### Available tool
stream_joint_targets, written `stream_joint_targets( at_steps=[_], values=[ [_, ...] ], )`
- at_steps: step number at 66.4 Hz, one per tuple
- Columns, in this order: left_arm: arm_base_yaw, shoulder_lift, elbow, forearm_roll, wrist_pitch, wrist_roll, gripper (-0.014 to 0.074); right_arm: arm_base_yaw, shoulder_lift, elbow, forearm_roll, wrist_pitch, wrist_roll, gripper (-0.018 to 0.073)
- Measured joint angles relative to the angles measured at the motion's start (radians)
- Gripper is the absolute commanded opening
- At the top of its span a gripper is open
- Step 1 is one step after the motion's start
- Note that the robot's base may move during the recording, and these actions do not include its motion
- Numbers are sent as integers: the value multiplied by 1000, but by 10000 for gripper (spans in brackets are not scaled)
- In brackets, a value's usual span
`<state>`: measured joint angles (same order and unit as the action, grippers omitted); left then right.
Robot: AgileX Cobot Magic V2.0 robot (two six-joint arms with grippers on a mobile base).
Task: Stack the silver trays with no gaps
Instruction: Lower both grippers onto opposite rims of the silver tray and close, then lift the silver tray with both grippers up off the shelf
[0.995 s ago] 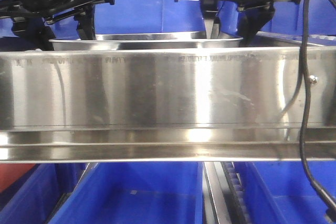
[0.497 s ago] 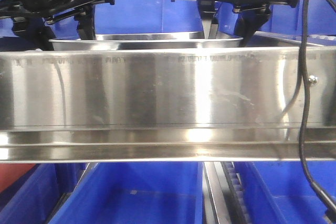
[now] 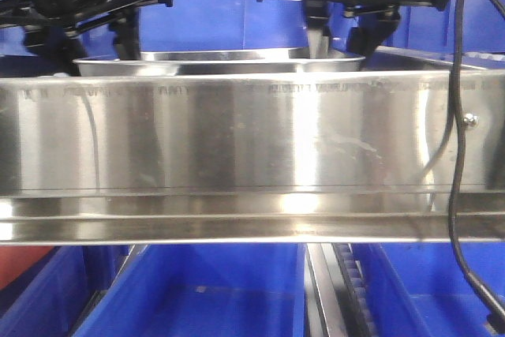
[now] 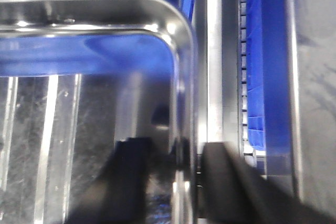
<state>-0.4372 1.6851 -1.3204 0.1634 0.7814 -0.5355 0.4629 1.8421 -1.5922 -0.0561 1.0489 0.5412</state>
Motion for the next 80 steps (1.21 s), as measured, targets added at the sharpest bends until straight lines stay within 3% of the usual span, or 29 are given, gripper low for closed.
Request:
stream_joint_targets(
  at_steps=[4, 9, 37, 50, 61, 80],
  values=[
    [0, 0, 0, -2, 0, 0, -35, 0, 0, -2, 0, 0, 2, -23],
    [0, 0, -2, 3, 0, 0, -4, 0, 0, -2, 0, 1, 4, -22],
    [-3, -33, -58, -4, 73, 0, -8, -2, -52, 1, -5, -2, 8, -22],
    [-31, -145, -84, 28, 67, -18, -15, 21, -183, 1, -108, -29, 69, -22],
    [-104, -244, -77, 149, 66, -139, -15, 73, -301, 14, -205, -36, 131, -22],
    [-258, -428, 104, 340, 10, -374, -15, 188, -479, 199, -359, -69, 305, -22]
  ],
)
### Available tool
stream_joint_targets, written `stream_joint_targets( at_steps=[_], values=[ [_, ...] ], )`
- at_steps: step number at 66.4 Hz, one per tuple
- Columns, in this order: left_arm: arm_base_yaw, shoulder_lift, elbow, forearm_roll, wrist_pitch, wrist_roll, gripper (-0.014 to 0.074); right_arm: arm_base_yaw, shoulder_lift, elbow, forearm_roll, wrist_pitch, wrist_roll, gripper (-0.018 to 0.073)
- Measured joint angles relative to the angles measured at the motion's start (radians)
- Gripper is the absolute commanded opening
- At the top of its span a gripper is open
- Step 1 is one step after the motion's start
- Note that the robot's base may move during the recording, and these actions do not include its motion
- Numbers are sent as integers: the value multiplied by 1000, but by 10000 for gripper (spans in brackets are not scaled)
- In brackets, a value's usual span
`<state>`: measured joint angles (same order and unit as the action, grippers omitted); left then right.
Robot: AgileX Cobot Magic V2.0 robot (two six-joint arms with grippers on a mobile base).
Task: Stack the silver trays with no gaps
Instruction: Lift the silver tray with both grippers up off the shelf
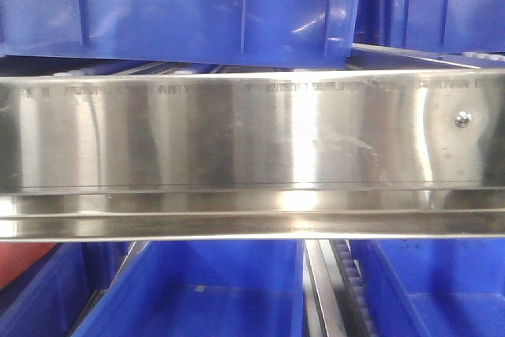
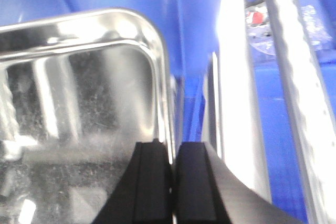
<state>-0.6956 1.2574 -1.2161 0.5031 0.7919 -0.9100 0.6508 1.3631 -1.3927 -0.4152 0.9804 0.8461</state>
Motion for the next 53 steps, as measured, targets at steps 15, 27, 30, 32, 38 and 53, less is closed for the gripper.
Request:
stream_joint_targets(
  at_steps=[15, 27, 30, 32, 38, 53],
  values=[
    [-109, -79, 91, 134, -4, -112, -15, 122, -93, 131, -110, 12, 132, -22],
    [-180, -94, 108, 181, 54, -173, -15, 205, -125, 190, -192, 61, 227, -22],
    [-191, -96, 108, 187, 70, -181, -15, 230, -130, 206, -208, 71, 247, -22],
    [-197, -96, 108, 190, 82, -182, -15, 239, -130, 211, -217, 77, 258, -22],
    [-212, -96, 112, 191, 110, -188, -15, 258, -131, 227, -227, 81, 282, -22],
    [-213, -97, 112, 191, 119, -189, -15, 262, -131, 229, -234, 77, 295, -22]
  ],
)
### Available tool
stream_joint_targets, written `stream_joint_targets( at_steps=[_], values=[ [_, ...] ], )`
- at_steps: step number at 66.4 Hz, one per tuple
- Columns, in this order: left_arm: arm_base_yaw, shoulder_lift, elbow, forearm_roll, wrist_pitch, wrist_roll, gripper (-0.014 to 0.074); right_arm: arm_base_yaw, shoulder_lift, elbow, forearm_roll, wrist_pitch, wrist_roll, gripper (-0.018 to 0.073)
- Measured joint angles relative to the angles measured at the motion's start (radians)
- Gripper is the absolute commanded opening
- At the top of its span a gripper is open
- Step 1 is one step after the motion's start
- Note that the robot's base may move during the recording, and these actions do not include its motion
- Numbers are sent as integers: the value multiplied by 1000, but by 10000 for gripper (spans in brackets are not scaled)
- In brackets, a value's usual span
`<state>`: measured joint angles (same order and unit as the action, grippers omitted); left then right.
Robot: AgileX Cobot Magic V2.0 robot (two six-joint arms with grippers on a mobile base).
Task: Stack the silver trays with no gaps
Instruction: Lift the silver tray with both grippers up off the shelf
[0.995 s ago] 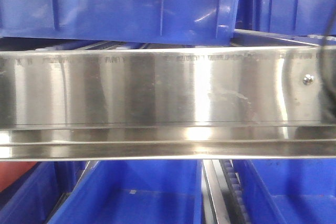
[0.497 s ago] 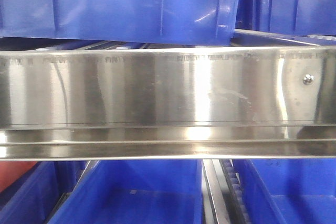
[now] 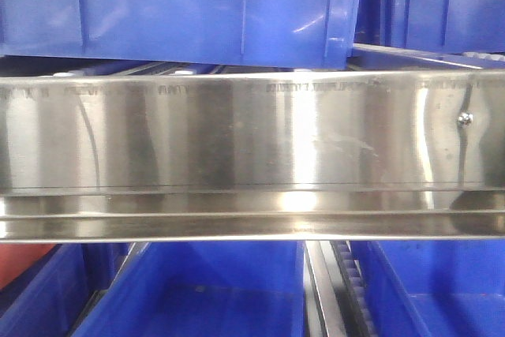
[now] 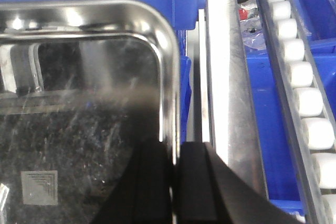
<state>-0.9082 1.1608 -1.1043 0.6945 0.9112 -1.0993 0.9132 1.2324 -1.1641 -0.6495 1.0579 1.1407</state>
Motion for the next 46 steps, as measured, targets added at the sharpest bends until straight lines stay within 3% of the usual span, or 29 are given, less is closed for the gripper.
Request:
stream_joint_targets(
  at_steps=[46],
  values=[
    [-2, 0, 0, 1, 4, 0, -15, 0, 0, 0, -2, -4, 2, -22]
  ],
)
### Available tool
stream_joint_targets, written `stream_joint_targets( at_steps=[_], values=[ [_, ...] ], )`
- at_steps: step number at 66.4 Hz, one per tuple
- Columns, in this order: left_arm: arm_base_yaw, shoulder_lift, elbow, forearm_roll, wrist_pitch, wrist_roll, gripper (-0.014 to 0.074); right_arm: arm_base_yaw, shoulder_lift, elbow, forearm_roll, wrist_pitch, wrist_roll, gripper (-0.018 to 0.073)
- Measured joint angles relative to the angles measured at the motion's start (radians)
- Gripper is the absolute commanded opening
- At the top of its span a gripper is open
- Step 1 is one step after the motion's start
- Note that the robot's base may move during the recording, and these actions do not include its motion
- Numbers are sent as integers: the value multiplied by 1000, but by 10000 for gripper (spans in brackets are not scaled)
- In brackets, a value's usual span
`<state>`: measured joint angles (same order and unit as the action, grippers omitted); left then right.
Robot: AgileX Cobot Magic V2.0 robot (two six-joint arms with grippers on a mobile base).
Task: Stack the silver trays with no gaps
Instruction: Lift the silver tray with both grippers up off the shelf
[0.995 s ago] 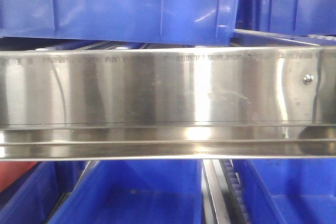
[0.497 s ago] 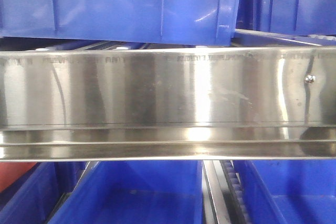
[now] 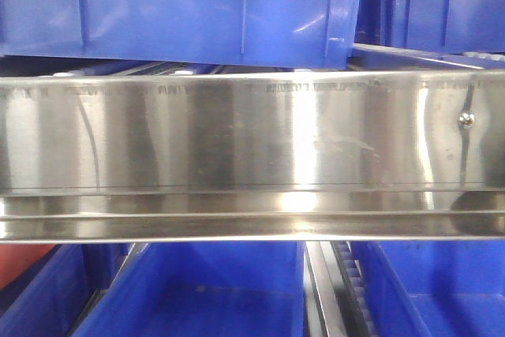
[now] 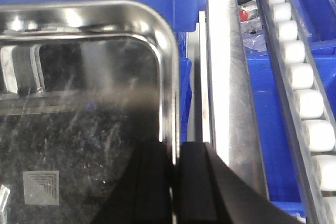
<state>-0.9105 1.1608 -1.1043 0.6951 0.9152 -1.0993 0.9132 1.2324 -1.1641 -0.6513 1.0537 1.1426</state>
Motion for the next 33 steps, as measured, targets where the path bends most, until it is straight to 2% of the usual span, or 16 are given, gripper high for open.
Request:
stream_joint_targets(
  at_steps=[33],
  values=[
    [0, -2, 0, 2, 5, -1, -15, 0, 0, 0, 0, -6, 0, -22]
  ],
)
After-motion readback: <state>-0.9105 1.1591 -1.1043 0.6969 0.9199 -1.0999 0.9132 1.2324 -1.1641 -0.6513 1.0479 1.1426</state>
